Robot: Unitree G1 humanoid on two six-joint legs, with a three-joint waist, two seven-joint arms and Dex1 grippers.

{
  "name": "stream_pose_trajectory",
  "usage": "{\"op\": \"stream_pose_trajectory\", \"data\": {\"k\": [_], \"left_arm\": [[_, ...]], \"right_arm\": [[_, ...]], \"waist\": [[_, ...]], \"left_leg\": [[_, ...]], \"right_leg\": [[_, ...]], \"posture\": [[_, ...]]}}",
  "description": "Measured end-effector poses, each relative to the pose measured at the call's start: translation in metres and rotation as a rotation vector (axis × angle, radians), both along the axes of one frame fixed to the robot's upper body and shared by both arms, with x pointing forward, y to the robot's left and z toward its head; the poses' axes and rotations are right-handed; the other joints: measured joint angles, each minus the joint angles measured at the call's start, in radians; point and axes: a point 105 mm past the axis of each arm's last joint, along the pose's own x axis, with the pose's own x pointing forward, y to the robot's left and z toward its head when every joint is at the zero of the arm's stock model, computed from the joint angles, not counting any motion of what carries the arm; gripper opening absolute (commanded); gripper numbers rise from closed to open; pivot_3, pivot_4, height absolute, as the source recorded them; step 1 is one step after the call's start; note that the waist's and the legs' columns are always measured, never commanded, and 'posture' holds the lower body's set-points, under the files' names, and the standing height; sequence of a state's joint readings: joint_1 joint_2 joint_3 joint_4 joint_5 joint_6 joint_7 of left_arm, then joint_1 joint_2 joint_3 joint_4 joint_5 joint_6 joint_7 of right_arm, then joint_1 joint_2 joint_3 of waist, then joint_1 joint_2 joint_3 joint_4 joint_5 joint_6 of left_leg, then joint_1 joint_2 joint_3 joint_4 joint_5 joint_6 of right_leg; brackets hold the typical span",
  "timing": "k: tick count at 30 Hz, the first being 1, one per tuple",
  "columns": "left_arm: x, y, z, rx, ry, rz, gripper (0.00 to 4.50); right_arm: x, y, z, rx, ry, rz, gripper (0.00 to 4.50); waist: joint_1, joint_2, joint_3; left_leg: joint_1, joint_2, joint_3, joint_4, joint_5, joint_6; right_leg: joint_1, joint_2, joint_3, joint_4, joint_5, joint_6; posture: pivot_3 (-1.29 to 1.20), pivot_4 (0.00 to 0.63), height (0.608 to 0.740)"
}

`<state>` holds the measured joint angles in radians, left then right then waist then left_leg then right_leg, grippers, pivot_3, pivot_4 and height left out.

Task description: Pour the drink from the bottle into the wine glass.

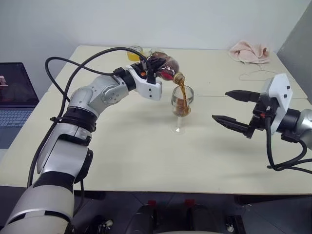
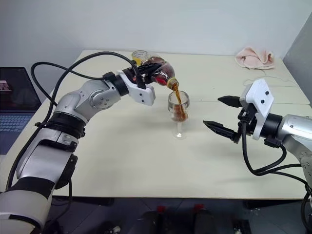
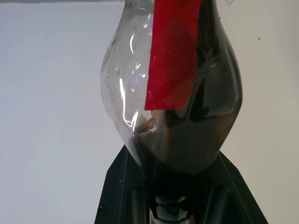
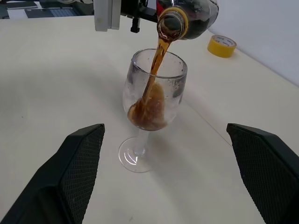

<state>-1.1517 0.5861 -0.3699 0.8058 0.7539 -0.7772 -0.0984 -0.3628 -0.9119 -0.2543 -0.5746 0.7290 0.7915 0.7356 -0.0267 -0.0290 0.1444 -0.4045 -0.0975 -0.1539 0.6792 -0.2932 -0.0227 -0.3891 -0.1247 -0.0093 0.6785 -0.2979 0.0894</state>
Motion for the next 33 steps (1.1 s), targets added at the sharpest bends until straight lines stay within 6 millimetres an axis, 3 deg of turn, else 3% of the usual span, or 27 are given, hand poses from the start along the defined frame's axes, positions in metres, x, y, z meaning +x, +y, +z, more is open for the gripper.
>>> {"op": "stream_pose_trajectory", "data": {"k": [33], "left_arm": [[0.0007,0.0017,-0.0052,0.022,0.009,0.001,0.68]], "right_arm": [[-0.0015,0.0020,0.0036,0.026,-0.006,0.017,4.50]], "waist": [[0.000,0.000,0.000]], "left_leg": [[0.000,0.000,0.000,0.000,0.000,0.000]], "right_leg": [[0.000,0.000,0.000,0.000,0.000,0.000]], "posture": [[0.00,0.150,0.740]]}}
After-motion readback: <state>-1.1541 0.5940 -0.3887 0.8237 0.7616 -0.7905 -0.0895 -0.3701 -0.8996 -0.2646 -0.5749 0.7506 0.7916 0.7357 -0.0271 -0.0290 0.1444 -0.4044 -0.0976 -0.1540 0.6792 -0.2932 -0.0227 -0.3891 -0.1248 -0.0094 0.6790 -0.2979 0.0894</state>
